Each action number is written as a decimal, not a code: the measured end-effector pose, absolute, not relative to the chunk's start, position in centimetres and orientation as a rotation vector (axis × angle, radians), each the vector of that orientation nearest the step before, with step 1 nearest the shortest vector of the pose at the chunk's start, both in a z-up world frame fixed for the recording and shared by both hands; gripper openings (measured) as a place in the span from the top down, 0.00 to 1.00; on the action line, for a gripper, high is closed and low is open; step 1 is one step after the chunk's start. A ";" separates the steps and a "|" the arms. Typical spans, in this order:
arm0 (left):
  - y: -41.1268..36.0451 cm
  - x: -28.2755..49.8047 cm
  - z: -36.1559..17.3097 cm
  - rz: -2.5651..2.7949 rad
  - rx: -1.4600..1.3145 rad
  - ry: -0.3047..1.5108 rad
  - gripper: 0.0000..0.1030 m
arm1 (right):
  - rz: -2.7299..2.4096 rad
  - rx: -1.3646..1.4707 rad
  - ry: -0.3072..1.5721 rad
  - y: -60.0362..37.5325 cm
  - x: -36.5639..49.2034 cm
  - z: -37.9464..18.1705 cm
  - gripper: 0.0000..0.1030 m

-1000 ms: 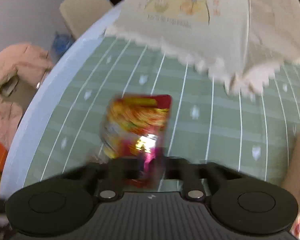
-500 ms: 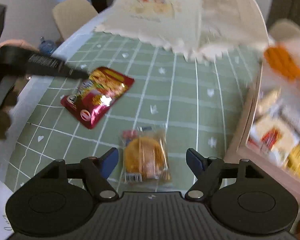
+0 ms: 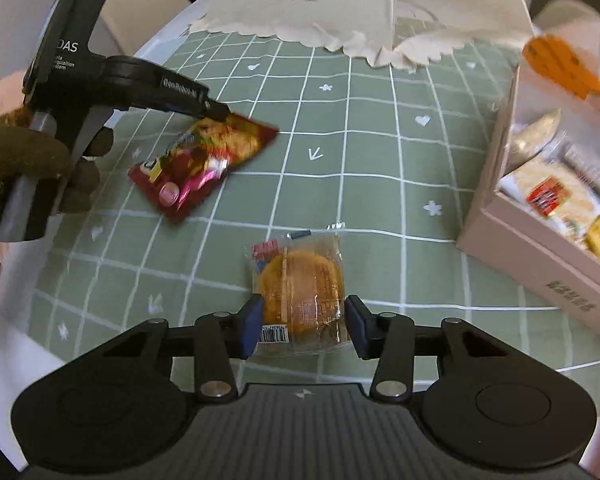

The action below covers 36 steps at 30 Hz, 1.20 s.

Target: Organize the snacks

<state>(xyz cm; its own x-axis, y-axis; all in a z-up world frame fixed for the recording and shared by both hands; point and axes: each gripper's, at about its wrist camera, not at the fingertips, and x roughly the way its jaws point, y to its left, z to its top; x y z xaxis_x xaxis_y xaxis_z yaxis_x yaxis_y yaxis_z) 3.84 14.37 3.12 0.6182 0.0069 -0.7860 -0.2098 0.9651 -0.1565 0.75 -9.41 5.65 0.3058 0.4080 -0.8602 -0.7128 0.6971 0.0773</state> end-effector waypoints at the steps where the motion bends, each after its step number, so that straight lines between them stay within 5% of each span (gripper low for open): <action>1: 13.5 3.2 3.0 0.104 -0.210 0.901 0.74 | 0.766 -0.351 1.008 -9.7 0.4 5.9 0.57; 5: 9.9 0.5 3.0 0.025 -0.091 0.902 0.74 | 0.773 -0.334 1.001 -10.5 0.0 6.3 0.57; 19: 14.1 -6.1 4.5 -0.024 -0.460 0.925 0.74 | 0.814 -0.302 0.972 -8.2 -2.1 6.8 0.48; 24: 15.4 -6.1 3.2 0.018 -0.491 0.955 0.74 | 0.989 -0.245 1.117 -5.9 -3.7 5.5 0.67; 36: 12.8 -8.9 2.4 -0.111 -0.608 1.013 0.71 | 0.824 -0.289 1.111 -6.7 -2.5 3.9 0.67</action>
<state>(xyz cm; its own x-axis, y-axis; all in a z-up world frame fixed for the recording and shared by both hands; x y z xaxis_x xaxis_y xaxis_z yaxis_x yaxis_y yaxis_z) -8.86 12.78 2.39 0.5389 -0.3599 -0.7616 -0.1870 0.8305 -0.5248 -2.52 -6.66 3.87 0.1924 0.4404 -0.8770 -0.7110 0.6785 0.1847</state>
